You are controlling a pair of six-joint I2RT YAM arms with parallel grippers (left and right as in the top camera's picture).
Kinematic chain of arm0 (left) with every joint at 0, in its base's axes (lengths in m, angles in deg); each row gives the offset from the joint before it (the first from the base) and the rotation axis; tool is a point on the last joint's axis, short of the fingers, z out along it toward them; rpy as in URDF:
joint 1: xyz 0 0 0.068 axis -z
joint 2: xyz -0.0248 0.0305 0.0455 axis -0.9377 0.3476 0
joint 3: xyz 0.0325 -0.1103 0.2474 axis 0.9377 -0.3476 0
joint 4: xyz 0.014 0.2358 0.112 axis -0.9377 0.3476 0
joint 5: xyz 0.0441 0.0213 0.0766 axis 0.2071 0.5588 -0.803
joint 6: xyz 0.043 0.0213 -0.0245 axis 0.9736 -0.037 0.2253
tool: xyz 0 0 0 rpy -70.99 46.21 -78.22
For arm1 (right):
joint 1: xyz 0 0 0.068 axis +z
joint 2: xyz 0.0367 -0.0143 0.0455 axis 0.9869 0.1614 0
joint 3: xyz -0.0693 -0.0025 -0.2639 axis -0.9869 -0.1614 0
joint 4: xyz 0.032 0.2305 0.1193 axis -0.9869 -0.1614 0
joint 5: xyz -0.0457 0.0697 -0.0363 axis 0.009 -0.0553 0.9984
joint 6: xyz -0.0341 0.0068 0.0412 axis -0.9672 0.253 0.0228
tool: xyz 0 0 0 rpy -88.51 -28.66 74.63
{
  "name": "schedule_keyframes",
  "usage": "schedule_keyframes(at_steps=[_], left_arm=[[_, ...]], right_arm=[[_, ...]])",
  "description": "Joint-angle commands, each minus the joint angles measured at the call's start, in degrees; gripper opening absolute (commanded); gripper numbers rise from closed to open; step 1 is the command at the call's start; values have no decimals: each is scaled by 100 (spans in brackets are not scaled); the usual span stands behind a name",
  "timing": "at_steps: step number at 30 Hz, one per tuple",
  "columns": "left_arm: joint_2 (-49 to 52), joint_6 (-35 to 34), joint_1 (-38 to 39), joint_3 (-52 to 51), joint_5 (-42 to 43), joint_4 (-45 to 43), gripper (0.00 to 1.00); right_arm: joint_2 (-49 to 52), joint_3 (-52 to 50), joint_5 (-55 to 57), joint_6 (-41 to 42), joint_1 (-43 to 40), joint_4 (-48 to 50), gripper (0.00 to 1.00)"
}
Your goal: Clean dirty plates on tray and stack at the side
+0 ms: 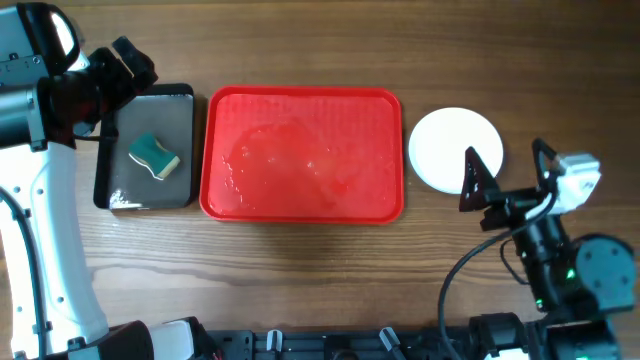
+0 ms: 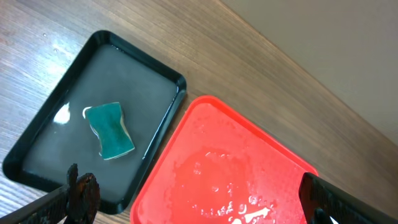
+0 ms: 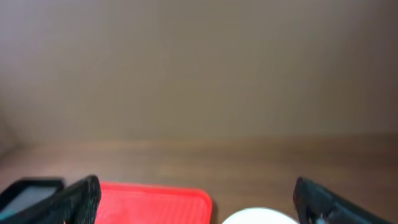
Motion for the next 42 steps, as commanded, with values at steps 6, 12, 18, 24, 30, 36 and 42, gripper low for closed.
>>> schedule_keyframes(at_steps=[6, 12, 18, 24, 30, 36, 42], left_arm=[[17, -52, -4, 4, 70, 0, 100], [17, -52, -4, 4, 70, 0, 100], [17, -52, -4, 4, 70, 2, 100], [17, -52, -4, 4, 70, 0, 100], [17, -52, -4, 4, 70, 0, 100], [17, -52, -4, 4, 70, 0, 100], [17, -52, -4, 4, 70, 2, 100]], right_arm=[[-1263, -1991, 83, -188, -63, 1340, 100], [-1770, -2946, 83, -74, -63, 2094, 100], [-2020, -3401, 85, 72, -63, 2426, 100], [-2155, -3812, 85, 68, -63, 2382, 100], [-2400, -3801, -120, 90, -55, 1617, 100], [-2393, -3801, -153, 83, -55, 1598, 100], [-2369, -3801, -153, 85, -55, 1596, 100]])
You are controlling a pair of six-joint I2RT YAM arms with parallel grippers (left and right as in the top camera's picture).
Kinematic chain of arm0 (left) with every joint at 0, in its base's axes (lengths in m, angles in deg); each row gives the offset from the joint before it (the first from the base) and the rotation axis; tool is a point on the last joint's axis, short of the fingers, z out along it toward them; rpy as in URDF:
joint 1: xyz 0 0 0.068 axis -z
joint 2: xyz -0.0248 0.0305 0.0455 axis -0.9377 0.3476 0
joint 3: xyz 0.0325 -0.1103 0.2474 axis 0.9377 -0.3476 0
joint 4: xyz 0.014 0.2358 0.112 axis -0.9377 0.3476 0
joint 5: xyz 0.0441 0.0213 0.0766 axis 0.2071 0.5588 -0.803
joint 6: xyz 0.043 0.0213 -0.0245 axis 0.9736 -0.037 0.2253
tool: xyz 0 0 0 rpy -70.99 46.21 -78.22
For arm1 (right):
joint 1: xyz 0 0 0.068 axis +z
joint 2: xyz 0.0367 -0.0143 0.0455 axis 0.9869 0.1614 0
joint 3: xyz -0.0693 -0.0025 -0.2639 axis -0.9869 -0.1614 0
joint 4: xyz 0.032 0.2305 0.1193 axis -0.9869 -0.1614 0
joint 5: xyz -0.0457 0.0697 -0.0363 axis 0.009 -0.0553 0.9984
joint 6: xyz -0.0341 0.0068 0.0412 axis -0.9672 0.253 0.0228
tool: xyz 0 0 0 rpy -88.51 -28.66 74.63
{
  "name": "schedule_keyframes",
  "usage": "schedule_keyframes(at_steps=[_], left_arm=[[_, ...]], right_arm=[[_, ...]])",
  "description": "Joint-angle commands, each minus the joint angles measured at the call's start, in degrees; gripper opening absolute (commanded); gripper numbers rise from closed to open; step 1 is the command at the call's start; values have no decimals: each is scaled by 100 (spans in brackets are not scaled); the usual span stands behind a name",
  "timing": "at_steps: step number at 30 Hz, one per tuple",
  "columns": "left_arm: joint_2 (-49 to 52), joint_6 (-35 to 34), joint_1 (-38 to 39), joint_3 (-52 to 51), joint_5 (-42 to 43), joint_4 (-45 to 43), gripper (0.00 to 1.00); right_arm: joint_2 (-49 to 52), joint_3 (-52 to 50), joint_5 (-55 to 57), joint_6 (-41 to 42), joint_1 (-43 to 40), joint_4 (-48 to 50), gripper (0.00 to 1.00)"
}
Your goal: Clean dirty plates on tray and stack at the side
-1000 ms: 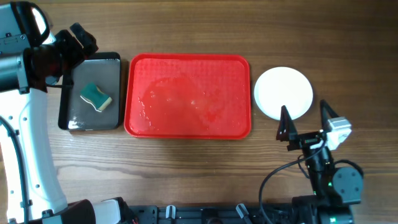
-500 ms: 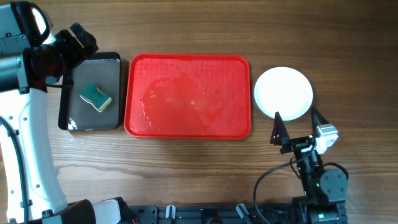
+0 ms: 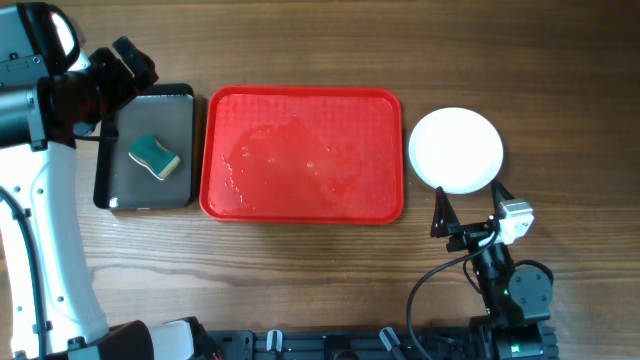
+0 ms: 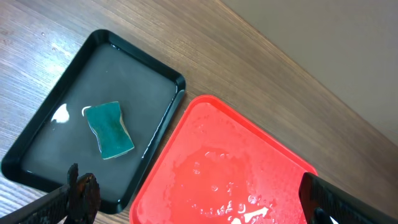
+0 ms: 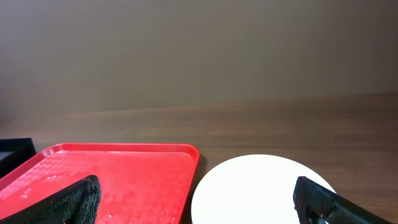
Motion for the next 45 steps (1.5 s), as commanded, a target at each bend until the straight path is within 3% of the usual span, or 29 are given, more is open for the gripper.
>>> schedule_keyframes(at_steps=[1, 15, 19, 23, 29, 37, 45], left_arm=[[13, -50, -4, 4, 48, -2, 100], [-114, -48, 4, -7, 28, -7, 100], [-514, -20, 146, -7, -380, 90, 100], [-1281, -22, 754, -356, -946, -122, 100], [-2785, -9, 1528, -2240, -1539, -1814, 100], [-4833, -7, 1528, -5469, -1458, -4070, 100], [-6494, -9, 1314, -7779, -1386, -5757, 100]], right_arm=[[-61, -7, -125, 87, -9, 24, 100], [-46, -7, -125, 85, -9, 24, 100], [-46, -7, -125, 87, -9, 22, 100], [-46, -7, -122, 87, -9, 22, 100], [-46, -7, -125, 87, -9, 22, 100], [-46, -7, -125, 87, -9, 22, 100], [-46, -7, -125, 87, -9, 22, 100]])
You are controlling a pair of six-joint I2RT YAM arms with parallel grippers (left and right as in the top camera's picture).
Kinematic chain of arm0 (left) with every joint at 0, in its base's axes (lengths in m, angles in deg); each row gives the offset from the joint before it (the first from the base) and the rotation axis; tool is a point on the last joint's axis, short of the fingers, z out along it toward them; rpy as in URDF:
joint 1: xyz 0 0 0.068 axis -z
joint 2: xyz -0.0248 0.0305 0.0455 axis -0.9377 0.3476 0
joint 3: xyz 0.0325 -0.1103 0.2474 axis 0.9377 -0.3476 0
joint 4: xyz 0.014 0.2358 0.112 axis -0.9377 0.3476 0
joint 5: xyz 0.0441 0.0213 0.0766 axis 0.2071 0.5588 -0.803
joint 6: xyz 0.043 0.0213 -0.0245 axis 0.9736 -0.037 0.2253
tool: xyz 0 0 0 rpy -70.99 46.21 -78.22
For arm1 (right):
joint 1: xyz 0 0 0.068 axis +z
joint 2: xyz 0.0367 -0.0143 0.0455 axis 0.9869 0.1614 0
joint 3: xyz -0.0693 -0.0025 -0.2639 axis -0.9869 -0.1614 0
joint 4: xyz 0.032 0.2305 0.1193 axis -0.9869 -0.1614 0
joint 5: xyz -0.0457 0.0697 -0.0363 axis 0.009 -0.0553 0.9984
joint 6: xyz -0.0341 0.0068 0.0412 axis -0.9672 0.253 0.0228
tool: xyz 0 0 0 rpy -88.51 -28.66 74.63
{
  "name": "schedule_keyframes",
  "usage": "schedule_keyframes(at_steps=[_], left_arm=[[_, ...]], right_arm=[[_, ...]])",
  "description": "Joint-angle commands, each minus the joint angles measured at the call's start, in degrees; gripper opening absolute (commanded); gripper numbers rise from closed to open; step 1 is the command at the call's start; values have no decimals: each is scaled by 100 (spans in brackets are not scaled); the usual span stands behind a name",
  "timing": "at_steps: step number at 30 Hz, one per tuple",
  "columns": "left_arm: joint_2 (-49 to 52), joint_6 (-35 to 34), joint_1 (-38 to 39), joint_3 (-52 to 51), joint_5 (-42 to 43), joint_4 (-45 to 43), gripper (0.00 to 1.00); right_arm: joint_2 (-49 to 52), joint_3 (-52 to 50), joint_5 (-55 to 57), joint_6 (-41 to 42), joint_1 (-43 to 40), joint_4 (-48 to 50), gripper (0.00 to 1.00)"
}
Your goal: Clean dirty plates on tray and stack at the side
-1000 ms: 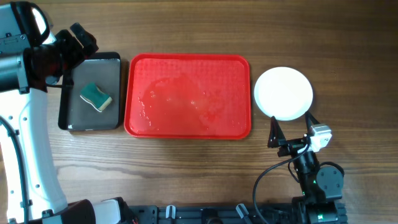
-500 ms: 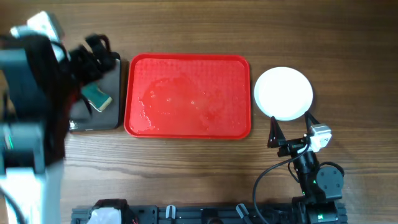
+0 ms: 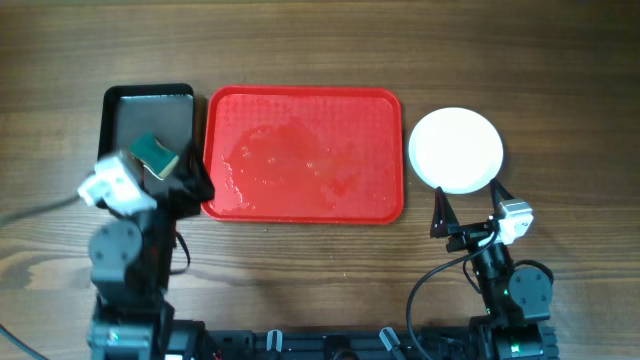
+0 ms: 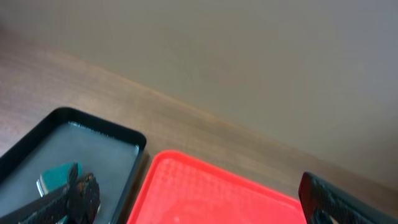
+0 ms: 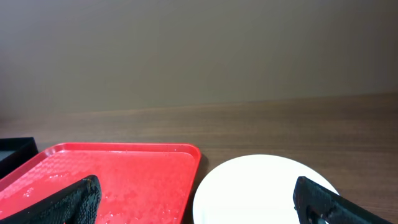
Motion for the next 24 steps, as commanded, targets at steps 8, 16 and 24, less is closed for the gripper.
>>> schedule_keyframes(at_steps=[8, 16, 24], left_arm=[[-2013, 118, -435, -2004, 74, -957, 100], [-2520, 693, -435, -2562, 74, -1226, 100], [-2736, 789, -435, -2957, 44, -1397, 100]], right_arm=[[-46, -7, -83, 83, -9, 20, 100], [-46, -7, -81, 83, -9, 20, 100], [-46, -7, -83, 83, -9, 20, 100]])
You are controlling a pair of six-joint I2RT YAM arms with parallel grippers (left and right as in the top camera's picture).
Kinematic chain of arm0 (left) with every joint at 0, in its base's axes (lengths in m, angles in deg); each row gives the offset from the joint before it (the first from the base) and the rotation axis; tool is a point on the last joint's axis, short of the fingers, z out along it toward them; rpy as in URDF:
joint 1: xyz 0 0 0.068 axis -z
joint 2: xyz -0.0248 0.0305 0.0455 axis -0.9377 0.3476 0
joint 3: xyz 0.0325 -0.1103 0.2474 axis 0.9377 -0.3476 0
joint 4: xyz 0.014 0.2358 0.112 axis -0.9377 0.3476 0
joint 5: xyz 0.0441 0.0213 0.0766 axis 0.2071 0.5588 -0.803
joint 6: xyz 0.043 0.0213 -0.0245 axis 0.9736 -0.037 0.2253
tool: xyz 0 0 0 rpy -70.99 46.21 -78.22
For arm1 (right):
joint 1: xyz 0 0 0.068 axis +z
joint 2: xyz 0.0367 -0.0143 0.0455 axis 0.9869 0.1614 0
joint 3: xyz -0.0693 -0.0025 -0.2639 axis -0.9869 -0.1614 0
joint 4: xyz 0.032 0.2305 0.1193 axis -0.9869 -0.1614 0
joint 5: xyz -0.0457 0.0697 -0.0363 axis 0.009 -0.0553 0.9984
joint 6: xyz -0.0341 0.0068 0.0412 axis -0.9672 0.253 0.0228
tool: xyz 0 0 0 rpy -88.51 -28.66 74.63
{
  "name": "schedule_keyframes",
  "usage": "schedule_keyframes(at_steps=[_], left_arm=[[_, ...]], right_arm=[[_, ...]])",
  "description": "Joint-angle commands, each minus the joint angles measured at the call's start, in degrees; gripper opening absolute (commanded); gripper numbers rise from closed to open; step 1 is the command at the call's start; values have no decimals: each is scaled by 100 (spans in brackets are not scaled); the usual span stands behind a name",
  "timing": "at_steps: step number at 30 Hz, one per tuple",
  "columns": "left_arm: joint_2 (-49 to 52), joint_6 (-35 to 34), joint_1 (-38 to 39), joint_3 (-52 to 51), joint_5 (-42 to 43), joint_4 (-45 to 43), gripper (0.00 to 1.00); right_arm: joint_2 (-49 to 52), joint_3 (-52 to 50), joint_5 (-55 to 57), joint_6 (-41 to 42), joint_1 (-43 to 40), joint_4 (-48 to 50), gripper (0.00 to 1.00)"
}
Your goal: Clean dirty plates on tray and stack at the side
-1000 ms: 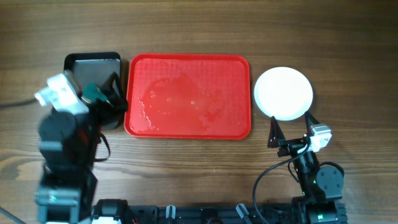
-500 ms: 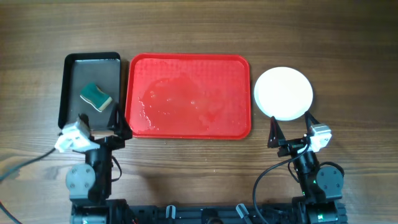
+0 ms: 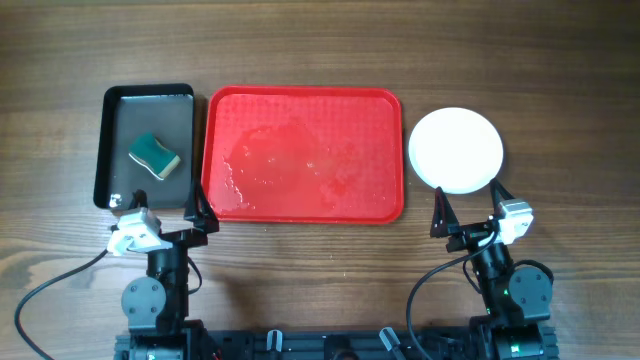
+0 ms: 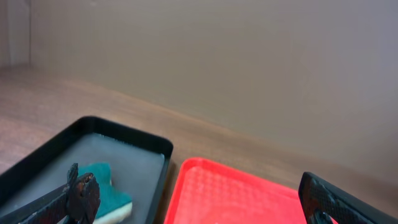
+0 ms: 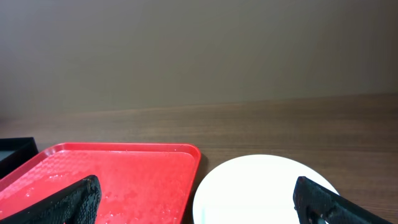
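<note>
The red tray (image 3: 300, 155) lies mid-table, wet, with no plate on it. One clean white plate (image 3: 456, 150) rests on the wood to its right. A teal sponge (image 3: 154, 156) lies in the black water tray (image 3: 100, 140) on the left. My left gripper (image 3: 160, 212) sits low at the front left, open and holding nothing, facing the sponge (image 4: 112, 196) and red tray (image 4: 242, 193). At the front right, my right gripper (image 3: 470, 205) is also open and holds nothing, just short of the plate (image 5: 261, 186).
Both arms are folded down at the table's front edge, with cables trailing behind them. Bare wood runs along the front between the two grippers and behind the trays.
My left arm has drawn back from over the black tray's front to the table's front edge, uncovering the sponge. The right arm, plate and trays have not moved.
My left gripper was open high by the black tray's back left, and my right one hung open by the plate's front edge. Then the right arm sat at the table's front. The left arm was then low over the black tray, and now rests at the front too.
</note>
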Motion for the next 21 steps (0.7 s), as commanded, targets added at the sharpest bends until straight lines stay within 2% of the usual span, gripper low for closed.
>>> schedule_keyframes(at_steps=[1, 6, 21], left_arm=[[-116, 184, -26, -138, 11, -20, 100], [-116, 184, -20, -138, 146, 542, 100], [-98, 179, -22, -138, 247, 535, 100]], right_arm=[[-46, -7, -83, 83, -9, 20, 100], [-46, -7, -83, 83, -9, 20, 100], [-46, -7, -83, 85, -9, 20, 100]])
